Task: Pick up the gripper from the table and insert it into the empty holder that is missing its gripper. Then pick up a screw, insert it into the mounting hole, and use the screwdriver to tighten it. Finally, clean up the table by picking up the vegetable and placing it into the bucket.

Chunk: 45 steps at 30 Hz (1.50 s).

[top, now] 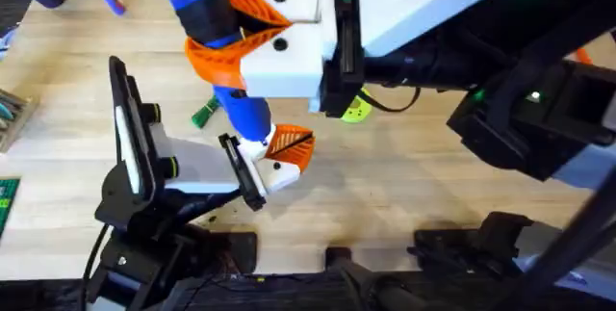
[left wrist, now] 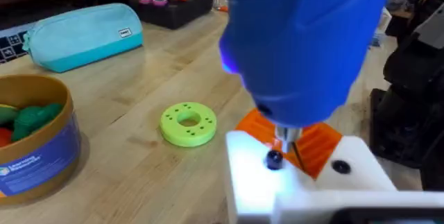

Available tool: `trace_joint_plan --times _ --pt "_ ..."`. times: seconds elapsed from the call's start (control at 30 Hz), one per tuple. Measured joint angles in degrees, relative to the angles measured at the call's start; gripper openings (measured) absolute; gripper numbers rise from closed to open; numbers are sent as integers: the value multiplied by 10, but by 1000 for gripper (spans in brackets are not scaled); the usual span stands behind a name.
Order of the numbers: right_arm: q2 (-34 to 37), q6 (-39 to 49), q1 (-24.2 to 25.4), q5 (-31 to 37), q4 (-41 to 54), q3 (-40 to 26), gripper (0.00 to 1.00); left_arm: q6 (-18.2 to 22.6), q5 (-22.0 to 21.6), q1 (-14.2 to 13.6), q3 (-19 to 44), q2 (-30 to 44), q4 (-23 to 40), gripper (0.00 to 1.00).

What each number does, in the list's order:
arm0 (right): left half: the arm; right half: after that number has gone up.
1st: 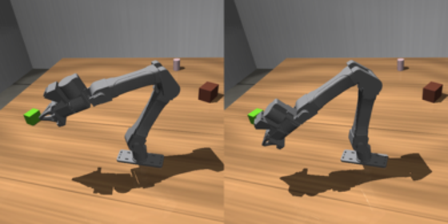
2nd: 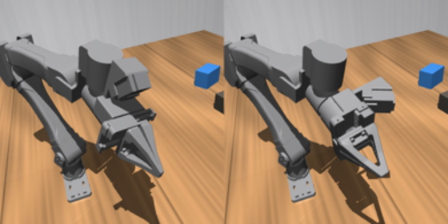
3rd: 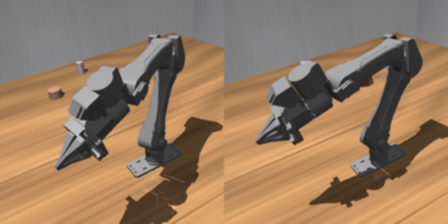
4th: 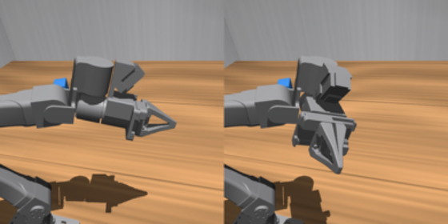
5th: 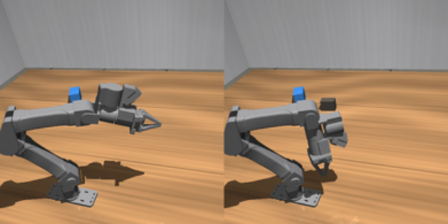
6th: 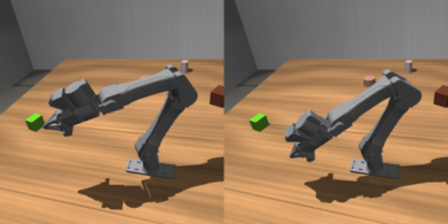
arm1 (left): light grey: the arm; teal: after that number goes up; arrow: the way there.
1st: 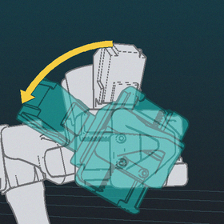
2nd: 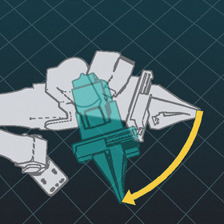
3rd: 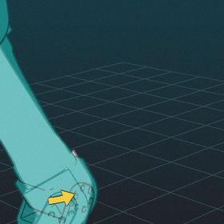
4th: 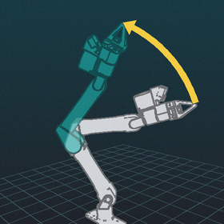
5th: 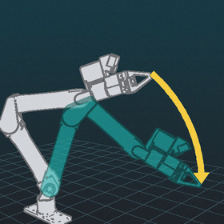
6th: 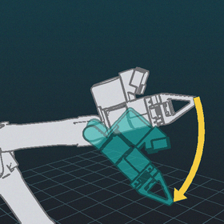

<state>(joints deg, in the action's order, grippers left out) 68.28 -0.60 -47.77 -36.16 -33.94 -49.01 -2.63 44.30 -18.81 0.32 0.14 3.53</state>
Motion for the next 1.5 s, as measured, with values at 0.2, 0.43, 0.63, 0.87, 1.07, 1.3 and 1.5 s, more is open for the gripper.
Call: trace_joint_plan --times 0.2,0.43,0.63,0.87,1.07,1.3,1.5 --pt "2 2 0 -1 -3 0 45 0 0 0 0 0 0 10" --pt "2 2 0 -1 3 0 45 0 0 0 0 0 0 10" --pt "2 6 0 -1 5 0 45 0 0 0 0 0 0 10" --pt "8 10 0 -1 2 0 45 0 0 0 0 0 0 10" --pt "12 15 0 -2 1 0 45 0 0 0 0 0 0 10" --pt "12 19 0 -1 5 0 45 0 0 0 0 0 0 10" --pt "12 24 0 -1 21 -4 45 -2 0 0 0 0 1 10"
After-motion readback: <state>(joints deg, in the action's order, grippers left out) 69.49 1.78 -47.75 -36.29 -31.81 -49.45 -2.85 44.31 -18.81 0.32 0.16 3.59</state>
